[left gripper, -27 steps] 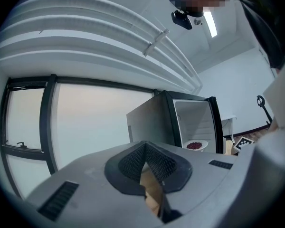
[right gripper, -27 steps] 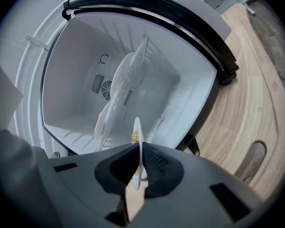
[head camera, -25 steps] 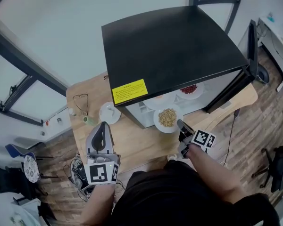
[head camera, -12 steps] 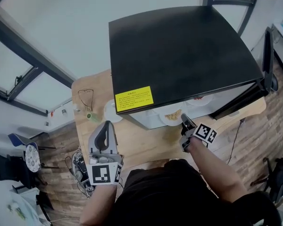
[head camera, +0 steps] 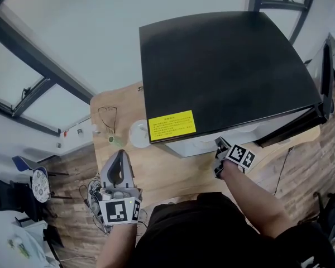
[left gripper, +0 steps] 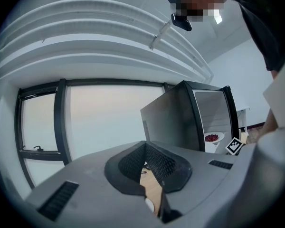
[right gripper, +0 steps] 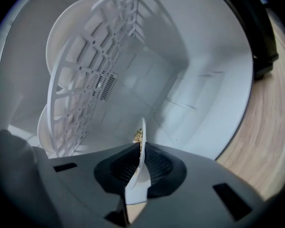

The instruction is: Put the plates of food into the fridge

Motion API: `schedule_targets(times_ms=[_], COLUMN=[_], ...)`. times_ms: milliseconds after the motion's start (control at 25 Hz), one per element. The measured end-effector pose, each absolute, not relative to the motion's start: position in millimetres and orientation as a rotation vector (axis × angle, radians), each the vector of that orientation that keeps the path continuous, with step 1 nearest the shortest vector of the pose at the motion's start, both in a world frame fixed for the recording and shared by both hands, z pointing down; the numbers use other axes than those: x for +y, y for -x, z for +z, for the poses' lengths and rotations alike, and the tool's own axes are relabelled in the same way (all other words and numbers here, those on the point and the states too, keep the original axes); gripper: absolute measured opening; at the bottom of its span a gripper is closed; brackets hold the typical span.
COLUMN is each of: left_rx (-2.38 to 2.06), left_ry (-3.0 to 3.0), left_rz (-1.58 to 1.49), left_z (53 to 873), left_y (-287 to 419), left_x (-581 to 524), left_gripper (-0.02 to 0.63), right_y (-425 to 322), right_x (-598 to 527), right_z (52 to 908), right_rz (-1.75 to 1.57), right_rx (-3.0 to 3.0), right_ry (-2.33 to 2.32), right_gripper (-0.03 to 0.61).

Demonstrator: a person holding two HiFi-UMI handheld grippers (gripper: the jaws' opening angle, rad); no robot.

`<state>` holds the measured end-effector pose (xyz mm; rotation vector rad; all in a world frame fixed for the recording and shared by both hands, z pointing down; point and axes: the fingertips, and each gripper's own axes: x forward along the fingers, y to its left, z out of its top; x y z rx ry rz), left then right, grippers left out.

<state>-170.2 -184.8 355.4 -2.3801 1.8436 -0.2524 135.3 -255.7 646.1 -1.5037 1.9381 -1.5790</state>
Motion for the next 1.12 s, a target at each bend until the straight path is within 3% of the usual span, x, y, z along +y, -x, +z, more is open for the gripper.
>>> schedule_targets(times_ms=[120, 560, 1000, 1120], left_rx=[1.866, 1.798, 1.636, 1.592], left_ry=[2.368, 2.423, 2.557, 2.574], left_rz=[-0.243, -0.247, -0.197, -0.195], left_z=[355, 360, 373, 375], left_y=[180, 173, 128, 116], left_x=[-186, -190, -199, -195], left_gripper=[0.003, 0.003, 0.003, 0.003], right_y=[-134, -148, -180, -182], right_x=[-256, -257, -217, -203], right_z=[651, 660, 567, 536], right_rz=[-1.541, -1.236, -0.783, -0.642], right_rx=[2.072, 2.439, 2.486, 2.547], right_ry=[1.675, 2.072, 1.978, 1.928], right_gripper=[0.039, 0.17, 0.169, 0.141])
